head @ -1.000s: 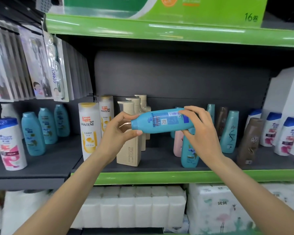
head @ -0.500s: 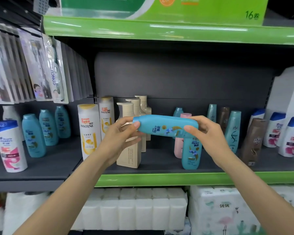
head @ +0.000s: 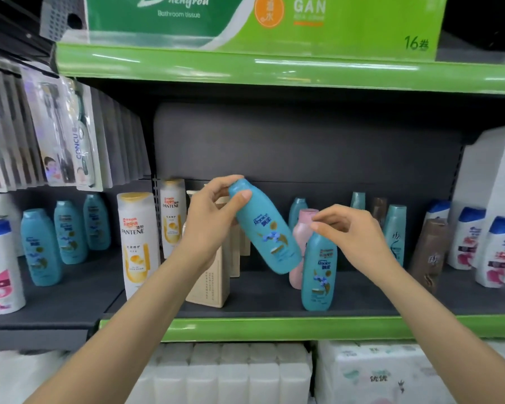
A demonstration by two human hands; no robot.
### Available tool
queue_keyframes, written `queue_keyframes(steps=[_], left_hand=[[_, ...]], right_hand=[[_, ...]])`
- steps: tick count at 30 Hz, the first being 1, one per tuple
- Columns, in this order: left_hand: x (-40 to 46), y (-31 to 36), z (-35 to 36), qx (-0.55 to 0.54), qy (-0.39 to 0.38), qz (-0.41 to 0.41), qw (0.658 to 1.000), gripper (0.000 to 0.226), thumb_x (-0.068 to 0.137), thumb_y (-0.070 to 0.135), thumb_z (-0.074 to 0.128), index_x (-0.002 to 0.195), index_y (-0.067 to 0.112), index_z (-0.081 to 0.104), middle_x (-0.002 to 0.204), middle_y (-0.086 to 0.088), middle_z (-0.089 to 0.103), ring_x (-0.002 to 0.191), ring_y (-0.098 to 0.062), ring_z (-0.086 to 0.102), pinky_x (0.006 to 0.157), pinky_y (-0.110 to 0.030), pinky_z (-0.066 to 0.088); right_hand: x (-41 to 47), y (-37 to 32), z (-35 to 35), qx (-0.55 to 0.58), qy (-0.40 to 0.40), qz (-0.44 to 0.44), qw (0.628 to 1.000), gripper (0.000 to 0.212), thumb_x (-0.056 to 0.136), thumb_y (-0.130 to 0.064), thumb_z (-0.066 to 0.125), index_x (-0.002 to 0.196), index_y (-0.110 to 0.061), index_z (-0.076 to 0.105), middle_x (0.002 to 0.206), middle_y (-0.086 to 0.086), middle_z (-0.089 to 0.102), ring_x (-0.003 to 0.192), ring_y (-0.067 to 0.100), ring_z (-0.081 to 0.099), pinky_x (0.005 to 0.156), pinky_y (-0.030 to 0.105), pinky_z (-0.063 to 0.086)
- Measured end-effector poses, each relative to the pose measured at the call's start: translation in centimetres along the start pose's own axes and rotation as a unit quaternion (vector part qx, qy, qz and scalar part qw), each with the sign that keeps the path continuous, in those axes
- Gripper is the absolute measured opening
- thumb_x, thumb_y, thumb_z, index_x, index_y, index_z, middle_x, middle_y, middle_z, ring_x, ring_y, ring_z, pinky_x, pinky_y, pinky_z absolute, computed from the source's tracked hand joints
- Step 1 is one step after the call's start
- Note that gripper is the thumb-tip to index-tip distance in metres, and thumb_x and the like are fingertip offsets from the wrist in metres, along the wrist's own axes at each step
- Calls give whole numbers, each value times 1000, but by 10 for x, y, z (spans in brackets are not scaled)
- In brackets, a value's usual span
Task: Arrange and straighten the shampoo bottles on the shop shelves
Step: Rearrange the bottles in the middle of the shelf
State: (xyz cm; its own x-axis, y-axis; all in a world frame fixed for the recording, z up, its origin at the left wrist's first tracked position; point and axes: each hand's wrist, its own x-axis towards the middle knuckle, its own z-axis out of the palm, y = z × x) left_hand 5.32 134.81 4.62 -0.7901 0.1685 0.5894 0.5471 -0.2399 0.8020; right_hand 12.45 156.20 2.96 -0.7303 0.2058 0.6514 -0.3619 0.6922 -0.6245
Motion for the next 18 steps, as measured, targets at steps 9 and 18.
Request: queue_keyframes(steps=[9, 18], left_hand=[[41, -36, 45, 264, 24, 60, 962, 32, 88, 20, 63, 119, 13, 59, 107, 5, 59, 99, -15, 58, 85, -31, 50], [100, -98, 72, 339, -78, -36, 937, 34, 87, 13, 64, 120, 3, 58, 117, -12, 60, 110, -23, 55, 74, -9, 32]], right_hand=[[55, 31, -18, -117, -30, -6, 993, 23, 84, -19, 70, 106, -14, 69, 100, -4, 67, 91, 7, 60, 77, 9, 40], [92, 63, -9, -91, -169, 16, 981, 24, 83, -19, 70, 107, -25, 70, 108, -7, 69, 100, 7, 63, 90, 23, 46]])
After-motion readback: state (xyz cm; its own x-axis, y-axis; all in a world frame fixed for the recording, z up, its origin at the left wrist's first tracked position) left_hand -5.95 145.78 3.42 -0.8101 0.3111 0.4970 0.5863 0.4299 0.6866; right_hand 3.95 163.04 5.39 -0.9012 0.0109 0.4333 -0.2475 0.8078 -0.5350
